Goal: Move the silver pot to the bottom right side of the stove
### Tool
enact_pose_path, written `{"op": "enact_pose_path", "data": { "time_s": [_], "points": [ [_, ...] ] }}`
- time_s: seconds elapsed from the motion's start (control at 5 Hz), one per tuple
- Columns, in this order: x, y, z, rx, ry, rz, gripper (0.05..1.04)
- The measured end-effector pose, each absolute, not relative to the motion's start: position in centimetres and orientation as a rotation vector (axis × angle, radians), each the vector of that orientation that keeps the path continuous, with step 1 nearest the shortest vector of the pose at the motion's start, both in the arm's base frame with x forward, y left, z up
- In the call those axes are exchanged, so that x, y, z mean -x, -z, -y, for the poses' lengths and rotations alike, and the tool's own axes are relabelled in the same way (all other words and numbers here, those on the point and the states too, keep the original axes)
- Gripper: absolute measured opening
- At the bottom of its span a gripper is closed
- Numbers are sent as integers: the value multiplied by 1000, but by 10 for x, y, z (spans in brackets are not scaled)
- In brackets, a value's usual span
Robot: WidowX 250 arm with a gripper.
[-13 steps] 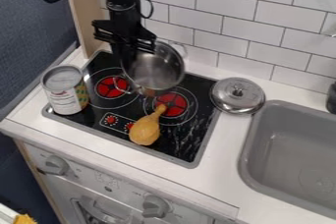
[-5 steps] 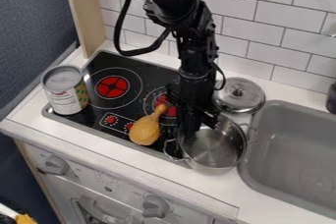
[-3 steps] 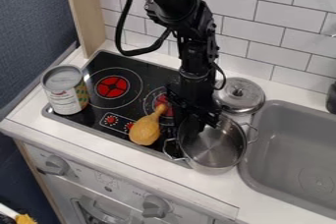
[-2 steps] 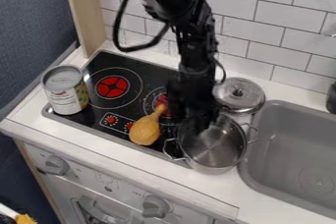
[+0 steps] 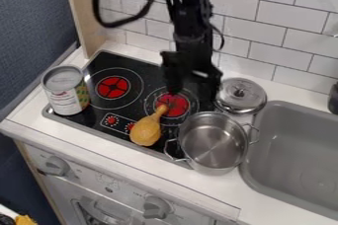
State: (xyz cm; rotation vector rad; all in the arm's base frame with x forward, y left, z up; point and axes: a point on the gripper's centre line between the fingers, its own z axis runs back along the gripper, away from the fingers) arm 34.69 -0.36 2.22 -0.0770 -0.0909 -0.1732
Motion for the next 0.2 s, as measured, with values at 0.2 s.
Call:
{"op": "enact_pose_path", "data": {
  "time_s": [0.2],
  "points": [
    [-349, -33, -3, 46, 130, 117, 1003]
  ]
}}
